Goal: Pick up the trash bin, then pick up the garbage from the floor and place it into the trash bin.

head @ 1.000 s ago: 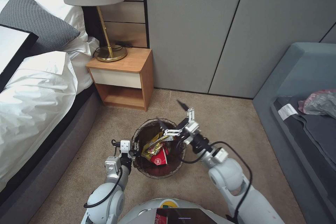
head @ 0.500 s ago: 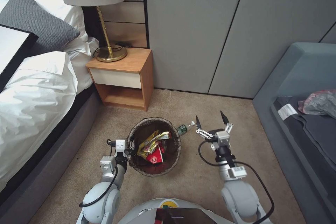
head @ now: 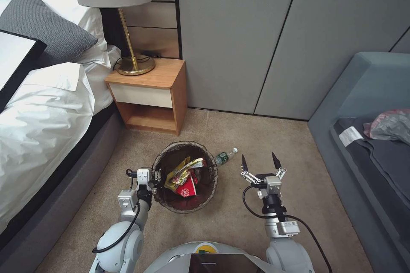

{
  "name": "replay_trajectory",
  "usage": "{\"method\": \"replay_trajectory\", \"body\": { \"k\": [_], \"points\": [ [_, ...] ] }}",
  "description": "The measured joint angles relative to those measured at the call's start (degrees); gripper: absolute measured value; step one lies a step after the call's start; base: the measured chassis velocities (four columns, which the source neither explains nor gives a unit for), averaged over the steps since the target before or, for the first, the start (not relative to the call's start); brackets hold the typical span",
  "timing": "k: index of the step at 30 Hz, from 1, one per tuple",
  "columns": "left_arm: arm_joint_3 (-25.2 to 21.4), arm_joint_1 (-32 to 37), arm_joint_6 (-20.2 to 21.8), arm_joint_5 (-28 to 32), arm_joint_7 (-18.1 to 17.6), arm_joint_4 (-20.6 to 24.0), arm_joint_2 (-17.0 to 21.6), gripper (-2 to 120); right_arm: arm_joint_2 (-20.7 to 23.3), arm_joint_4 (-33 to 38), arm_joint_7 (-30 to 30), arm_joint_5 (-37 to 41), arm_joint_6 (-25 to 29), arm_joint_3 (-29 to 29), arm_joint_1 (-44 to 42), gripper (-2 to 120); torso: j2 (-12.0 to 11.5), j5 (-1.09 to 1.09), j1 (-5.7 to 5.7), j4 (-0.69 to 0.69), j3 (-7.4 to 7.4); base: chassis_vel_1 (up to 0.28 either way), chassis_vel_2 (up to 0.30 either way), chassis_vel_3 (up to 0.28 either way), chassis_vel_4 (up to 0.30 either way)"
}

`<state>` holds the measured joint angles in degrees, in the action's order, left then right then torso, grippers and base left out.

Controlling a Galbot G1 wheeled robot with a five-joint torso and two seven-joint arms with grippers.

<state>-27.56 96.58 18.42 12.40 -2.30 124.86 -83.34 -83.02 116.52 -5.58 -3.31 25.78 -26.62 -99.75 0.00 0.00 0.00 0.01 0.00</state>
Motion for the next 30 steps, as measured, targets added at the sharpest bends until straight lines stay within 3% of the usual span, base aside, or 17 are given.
{"method": "replay_trajectory", "body": {
  "k": [12,17,18,20,21,25,27,30],
  "points": [
    [-0.6,0.2,-0.3,0.2,0.0,0.4,0.0,2,0.7,-0.5,0.3,0.3,-1.7,-0.4,2.4,100,0.0,0.00,0.00,-0.01,0.00,0.000,0.000,0.000,0.000],
    [-0.8,0.1,-0.3,0.2,0.0,0.9,0.0,2,3.5,-1.2,2.4,2.8,-4.8,-0.7,8.5,100,0.0,0.00,0.00,-0.02,0.00,0.000,0.000,0.000,0.000],
    [-1.2,0.1,-0.6,-0.1,0.3,0.9,0.1,2,5.8,-3.8,7.6,4.5,-6.1,-1.2,13.0,100,0.0,0.01,0.00,0.00,0.00,0.000,0.000,0.000,0.000],
    [-1.3,0.1,-0.7,-0.2,0.4,0.9,0.0,2,7.4,-6.2,11.1,4.7,-6.6,-1.5,15.8,100,0.0,0.02,0.00,0.01,0.00,0.000,0.000,0.000,0.000],
    [-1.4,0.2,-0.8,-0.3,0.4,0.9,-0.1,2,10.4,-10.7,15.9,3.9,-7.3,-1.0,20.3,100,0.0,0.02,0.00,0.00,0.01,0.000,0.000,0.000,0.000],
    [-1.4,0.3,-0.8,-0.7,0.4,0.8,-0.3,2,13.9,-15.8,20.0,2.7,-8.2,0.3,25.2,100,0.0,0.03,0.00,-0.01,0.01,0.000,0.000,0.000,0.000],
    [-1.5,0.4,-0.7,-1.2,0.3,0.6,-0.6,2,18.5,-24.5,25.0,-1.5,-7.7,2.4,33.7,100,0.0,0.01,0.00,0.01,0.01,0.000,0.000,0.000,0.000],
    [-1.4,0.4,-0.6,-1.7,0.2,0.4,-0.8,2,20.8,-32.2,28.8,-7.6,-6.0,4.1,40.0,100,0.0,0.01,0.01,0.00,0.01,0.000,0.000,0.000,0.000]
  ]
}}
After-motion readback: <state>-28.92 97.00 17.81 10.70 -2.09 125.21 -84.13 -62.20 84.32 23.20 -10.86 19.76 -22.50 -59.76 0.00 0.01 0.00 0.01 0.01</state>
